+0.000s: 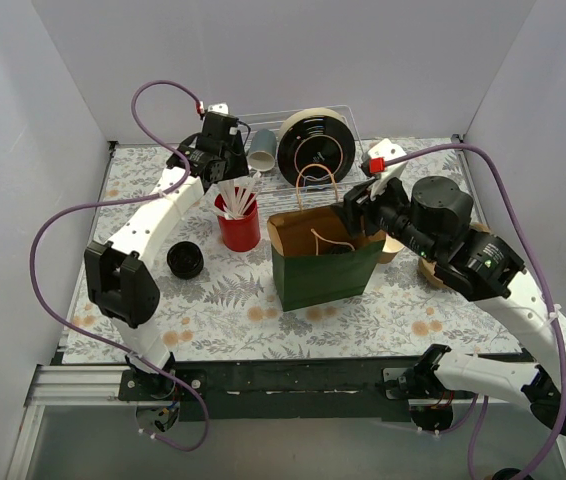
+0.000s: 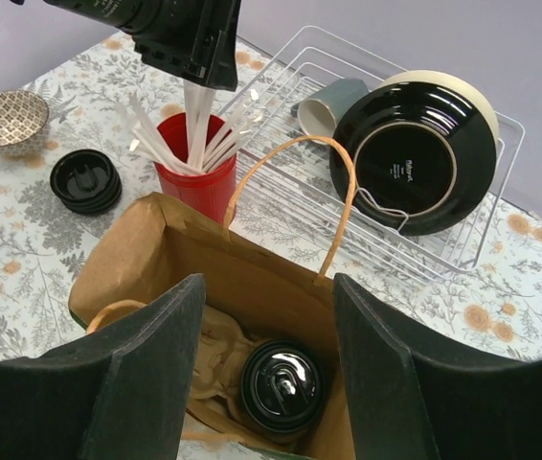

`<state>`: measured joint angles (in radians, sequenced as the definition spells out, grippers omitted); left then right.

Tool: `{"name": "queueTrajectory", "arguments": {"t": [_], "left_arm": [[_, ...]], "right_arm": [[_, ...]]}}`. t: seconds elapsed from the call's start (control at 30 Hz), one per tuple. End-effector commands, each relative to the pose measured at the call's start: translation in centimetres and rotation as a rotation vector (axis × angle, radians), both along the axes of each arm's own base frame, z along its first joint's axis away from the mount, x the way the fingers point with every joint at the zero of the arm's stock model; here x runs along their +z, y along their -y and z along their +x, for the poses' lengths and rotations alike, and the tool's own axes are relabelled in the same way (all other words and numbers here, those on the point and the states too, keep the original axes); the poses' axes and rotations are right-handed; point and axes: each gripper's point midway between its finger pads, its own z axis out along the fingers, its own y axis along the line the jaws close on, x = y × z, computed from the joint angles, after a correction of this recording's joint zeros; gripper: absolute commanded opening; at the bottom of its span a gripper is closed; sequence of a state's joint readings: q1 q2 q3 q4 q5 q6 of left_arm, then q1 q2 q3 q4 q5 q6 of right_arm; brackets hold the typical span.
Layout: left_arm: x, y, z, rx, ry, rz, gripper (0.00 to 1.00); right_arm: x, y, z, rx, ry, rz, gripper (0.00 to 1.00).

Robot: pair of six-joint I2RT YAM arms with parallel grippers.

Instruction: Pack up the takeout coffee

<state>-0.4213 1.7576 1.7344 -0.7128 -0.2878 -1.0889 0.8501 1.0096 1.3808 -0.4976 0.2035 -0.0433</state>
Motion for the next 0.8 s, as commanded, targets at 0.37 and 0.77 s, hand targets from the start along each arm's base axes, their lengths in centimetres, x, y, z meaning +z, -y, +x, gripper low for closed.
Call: {"name": "queueTrajectory", "arguments": {"t": [0.37,0.77], "left_arm": [[0.2,0.0,1.1,-0.003,0.017,0.025,0.19],[4.5,0.0,0.5,-0.026,0.077,0.003,0.0]], "right_arm": [[1.5,1.0,0.6,-0.034,0.079,-0.005,0.63],[1.4,1.3,0.5,-0.042,0.083,-0.003,0.63]]}}
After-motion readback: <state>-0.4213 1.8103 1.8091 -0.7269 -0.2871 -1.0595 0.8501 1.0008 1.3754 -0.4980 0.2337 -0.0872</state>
